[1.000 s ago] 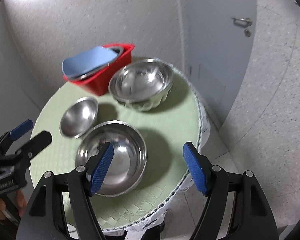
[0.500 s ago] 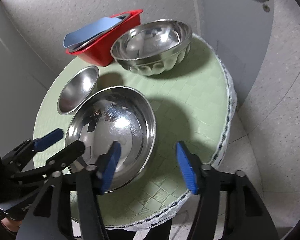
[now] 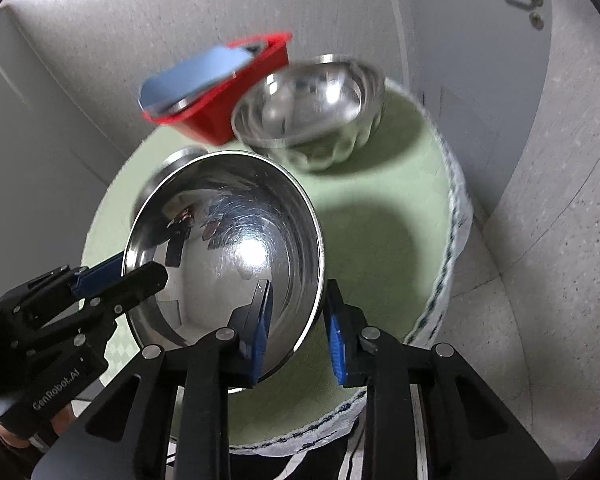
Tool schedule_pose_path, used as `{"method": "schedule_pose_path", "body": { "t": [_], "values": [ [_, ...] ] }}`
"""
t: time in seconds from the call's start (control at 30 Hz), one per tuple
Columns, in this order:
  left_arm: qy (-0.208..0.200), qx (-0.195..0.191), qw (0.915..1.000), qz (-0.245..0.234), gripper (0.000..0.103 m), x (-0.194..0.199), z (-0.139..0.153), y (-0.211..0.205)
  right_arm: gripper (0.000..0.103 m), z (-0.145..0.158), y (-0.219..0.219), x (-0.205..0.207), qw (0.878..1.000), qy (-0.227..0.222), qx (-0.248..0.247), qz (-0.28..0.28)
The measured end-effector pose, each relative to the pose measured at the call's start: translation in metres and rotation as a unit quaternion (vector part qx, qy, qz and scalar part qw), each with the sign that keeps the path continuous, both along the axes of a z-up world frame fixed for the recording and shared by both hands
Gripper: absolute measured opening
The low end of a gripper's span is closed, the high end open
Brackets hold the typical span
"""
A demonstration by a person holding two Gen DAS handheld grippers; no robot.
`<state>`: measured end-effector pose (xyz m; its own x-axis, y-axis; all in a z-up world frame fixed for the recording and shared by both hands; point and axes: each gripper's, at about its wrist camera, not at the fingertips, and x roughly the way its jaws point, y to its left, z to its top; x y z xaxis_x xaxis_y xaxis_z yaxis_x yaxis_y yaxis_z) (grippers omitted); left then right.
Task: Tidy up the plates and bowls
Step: 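Lower the shallow steel bowl onto the fluted steel bowl and open the right tool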
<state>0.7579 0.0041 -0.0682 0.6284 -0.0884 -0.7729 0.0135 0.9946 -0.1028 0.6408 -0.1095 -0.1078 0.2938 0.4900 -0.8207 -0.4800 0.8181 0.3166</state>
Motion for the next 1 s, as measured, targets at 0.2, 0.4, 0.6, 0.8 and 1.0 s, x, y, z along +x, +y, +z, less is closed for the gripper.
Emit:
{"method": "schedule_pose_path", "body": {
  "t": [0.2,0.4,0.6,0.8,1.0],
  "values": [
    [-0.022,-0.014,0.9995,-0.019,0.019,0.050,0.024,0.010,0.026,0.036,0.000,0.026,0.999,-0.035,0.007,-0.023],
    [-0.027,-0.010,0.9991,-0.029,0.019,0.106,0.025,0.023,0.026,0.052,0.015,0.067,0.997,-0.055,-0.005,-0.046],
    [-0.006,-0.009,0.9994,-0.034,0.019,0.155,0.009,0.035,0.026,0.045,0.031,0.099,0.997,-0.050,-0.016,-0.058],
    [0.026,-0.014,0.9989,-0.035,0.019,0.193,-0.011,0.041,0.026,0.028,0.041,0.120,0.997,-0.031,-0.032,-0.061],
    [0.049,-0.019,0.9977,-0.042,0.019,0.217,-0.022,0.040,0.026,0.023,0.043,0.124,0.996,-0.035,-0.050,-0.064]
  ]
}}
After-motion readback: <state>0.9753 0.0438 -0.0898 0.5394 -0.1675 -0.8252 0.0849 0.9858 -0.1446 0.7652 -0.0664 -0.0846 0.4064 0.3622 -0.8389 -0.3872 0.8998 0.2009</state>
